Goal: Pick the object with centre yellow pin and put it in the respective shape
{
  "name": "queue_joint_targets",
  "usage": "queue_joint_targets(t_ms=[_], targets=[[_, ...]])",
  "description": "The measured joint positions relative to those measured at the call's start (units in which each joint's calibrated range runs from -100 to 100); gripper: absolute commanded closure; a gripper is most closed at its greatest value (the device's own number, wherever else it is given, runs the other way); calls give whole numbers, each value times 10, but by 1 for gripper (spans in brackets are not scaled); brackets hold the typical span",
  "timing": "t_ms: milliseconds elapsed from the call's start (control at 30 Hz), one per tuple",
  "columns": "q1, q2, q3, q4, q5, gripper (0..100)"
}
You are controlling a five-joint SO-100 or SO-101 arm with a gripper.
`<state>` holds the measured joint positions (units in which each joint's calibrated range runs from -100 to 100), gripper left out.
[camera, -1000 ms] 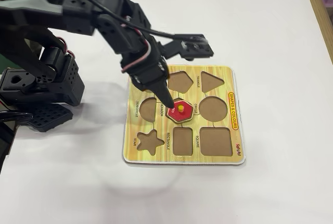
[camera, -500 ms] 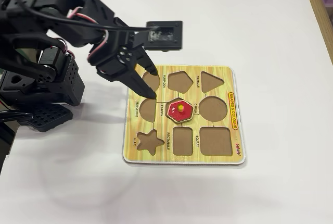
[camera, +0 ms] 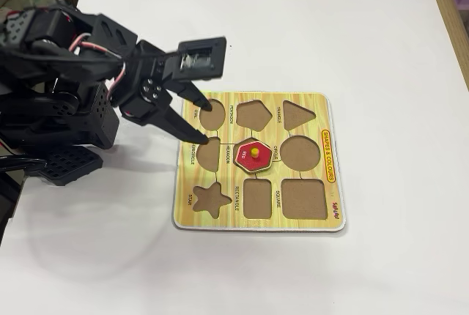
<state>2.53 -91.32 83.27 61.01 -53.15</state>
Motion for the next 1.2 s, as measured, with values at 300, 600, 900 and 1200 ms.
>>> queue_joint_targets(t_ms=[300, 600, 900, 1200], targets=[[-1, -64, 151, 3, -32, 80], [7, -80, 154, 107, -38, 80], [7, -80, 154, 132, -37, 80], [7, -80, 154, 132, -37, 80]])
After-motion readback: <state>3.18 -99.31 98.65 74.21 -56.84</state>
